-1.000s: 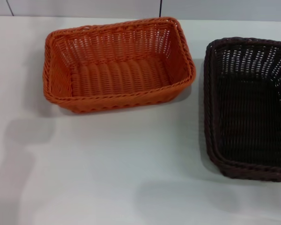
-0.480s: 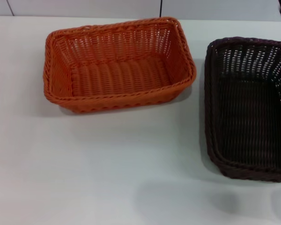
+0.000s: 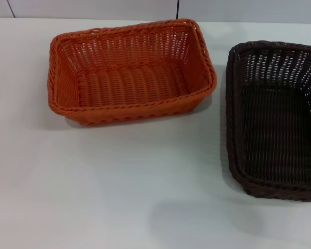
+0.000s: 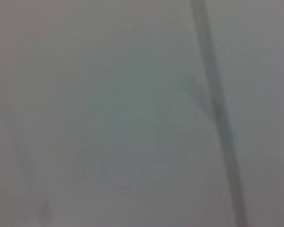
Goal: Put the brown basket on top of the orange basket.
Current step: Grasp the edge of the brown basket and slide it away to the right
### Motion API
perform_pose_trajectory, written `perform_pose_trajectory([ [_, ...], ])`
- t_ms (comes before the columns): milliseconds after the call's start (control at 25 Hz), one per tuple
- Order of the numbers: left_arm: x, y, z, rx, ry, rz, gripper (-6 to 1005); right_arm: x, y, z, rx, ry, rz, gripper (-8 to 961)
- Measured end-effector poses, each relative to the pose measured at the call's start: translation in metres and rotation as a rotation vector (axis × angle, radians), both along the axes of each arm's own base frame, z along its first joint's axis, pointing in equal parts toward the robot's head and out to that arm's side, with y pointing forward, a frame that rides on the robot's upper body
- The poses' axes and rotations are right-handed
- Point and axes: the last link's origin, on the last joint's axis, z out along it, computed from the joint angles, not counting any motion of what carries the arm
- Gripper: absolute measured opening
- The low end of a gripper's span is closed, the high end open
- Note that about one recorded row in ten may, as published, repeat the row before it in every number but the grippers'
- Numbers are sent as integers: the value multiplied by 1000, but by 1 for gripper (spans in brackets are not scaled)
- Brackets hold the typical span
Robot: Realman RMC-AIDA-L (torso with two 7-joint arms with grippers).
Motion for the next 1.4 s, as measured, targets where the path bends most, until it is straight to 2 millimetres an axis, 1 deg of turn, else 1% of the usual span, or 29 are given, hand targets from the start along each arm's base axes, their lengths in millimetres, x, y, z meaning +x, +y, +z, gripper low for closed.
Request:
perform_pose_trajectory([
  [40,-2,-2,0,3,-3,12,841,-5,-2,-2,-88,-50,-6,826],
  [80,-8,-7,-2,1,-5,40,841,-15,-10,-6,-238,-142,-3,826],
  [120,-8,-7,-2,1,-5,40,841,-15,-10,-6,-238,-142,-3,826],
  [240,-21,-16,-4,-3,-19,104,841,-21,-29,-8,-437,-267,-15,827],
  [280,-30,-22,-3,1,-44,143,841,-20,-44,-10,-538,-338,-25,827],
  [320,-30,-22,-3,1,-44,143,841,-20,-44,-10,-538,-338,-25,824],
  [440,-36,-27,-5,-7,-60,168,841,-17,-62,-11,-655,-425,-45,815],
  [480,-38,-28,-6,-12,-63,176,841,-11,-73,-11,-734,-488,-78,812],
  [520,-38,-28,-6,-12,-63,176,841,-11,-73,-11,-734,-488,-78,809],
  [680,-44,-28,-9,-33,-93,214,841,-2,-88,-12,-849,-583,-145,798],
  [720,-44,-28,-9,-33,-93,214,841,-2,-88,-12,-849,-583,-145,795],
  [880,-45,-26,-10,-36,-104,223,841,1,-104,-19,-933,-667,-148,783],
  [1000,-46,-24,-11,-43,-108,226,841,5,-108,-23,-980,-693,-144,774],
  [1200,-46,-21,-12,-53,-110,235,841,23,-116,-33,-1116,-779,-126,759],
  [1360,-45,-19,-12,-57,-109,235,841,30,-119,-37,-1148,-830,-116,747],
  [1400,-45,-17,-12,-58,-110,233,841,33,-119,-39,-1149,-866,-130,744],
])
